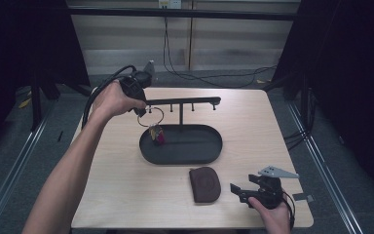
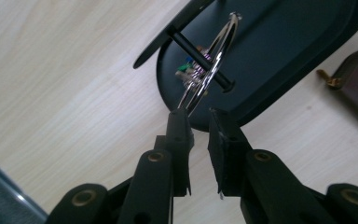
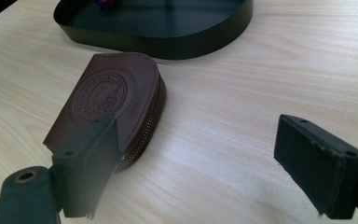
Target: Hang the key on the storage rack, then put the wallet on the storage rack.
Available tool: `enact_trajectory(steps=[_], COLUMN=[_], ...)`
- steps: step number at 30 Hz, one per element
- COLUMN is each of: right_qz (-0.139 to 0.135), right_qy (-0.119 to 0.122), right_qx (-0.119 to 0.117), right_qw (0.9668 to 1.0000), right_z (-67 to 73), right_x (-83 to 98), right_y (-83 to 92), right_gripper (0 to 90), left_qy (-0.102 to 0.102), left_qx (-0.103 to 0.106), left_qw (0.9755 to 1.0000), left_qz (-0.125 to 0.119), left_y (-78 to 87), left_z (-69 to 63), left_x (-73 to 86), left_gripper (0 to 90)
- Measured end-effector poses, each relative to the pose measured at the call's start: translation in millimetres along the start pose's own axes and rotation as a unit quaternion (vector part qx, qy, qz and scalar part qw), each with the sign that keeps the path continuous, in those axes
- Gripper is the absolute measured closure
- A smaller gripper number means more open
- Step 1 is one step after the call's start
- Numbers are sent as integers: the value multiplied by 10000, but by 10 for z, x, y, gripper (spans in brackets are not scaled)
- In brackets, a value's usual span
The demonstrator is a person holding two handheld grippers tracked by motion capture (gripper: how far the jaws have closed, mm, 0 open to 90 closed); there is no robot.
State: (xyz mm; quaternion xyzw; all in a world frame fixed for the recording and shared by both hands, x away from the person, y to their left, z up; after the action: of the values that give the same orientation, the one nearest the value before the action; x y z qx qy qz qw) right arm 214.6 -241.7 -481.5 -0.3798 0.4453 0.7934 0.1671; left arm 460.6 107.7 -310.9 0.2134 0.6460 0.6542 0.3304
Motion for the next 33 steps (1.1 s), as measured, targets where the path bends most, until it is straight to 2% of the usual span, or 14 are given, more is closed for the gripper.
enact_trajectory(steps=[4,5,7,10,13,17,19,21,23,25,27,30,33], right_qz=[-53,-56,-36,-40,-47,21,20,9,5,-14,-25,-36,-14], right_qy=[17,19,-4,-1,-15,-42,-53,-42,-64,-66,-87,-88,-118], right_qx=[16,28,25,52,63,79,97,103,110,124,137,128,136], right_qw=[10000,10000,10000,10000,10000,10000,9999,9999,9999,9999,9999,9999,9998], right_z=[2,-2,-7,-10,-14,-27,-31,-32,-34,-40,-43,-47,-63], right_x=[-5,-6,-4,-6,-13,-18,-24,-22,-14,-11,-13,-16,-21], right_y=[7,6,1,-2,-13,-54,-61,-55,-42,-34,-29,-27,-44], right_gripper=[142,142,142,142,142,143,143,142,142,142,142,142,143], left_qy=[202,198,206,183,55,129,219,212,266,270,342,395,373], left_qx=[122,129,287,309,419,546,704,816,911,895,935,911,967], left_qw=[9996,9997,9992,9990,9984,9970,9947,9927,9910,9908,9887,9871,9849], left_qz=[-125,-113,-193,-274,-366,-528,-719,-863,-943,-974,-1123,-1253,-1387], left_y=[27,35,38,27,12,25,43,64,60,48,42,30,-12], left_z=[16,11,-4,-33,-83,-52,-17,7,32,47,55,58,35], left_x=[68,88,131,204,285,388,453,509,568,622,666,722,778], left_gripper=[801,793,760,743,733,711,660,599,564,522,494,434,410])
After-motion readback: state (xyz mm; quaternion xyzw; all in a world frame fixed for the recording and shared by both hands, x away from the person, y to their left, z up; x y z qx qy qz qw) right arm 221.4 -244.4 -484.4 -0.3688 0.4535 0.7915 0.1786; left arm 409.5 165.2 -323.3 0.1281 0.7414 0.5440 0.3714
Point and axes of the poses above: each handheld gripper's, and its own axes: y roughly backward along the jaws, x roughly out of its underside, z roughly to its left, the point moved 2 cm from there along -y, roughly forward along the jaws, and after that the axes turned 6 degrees about -x, right-handed, at the moved point
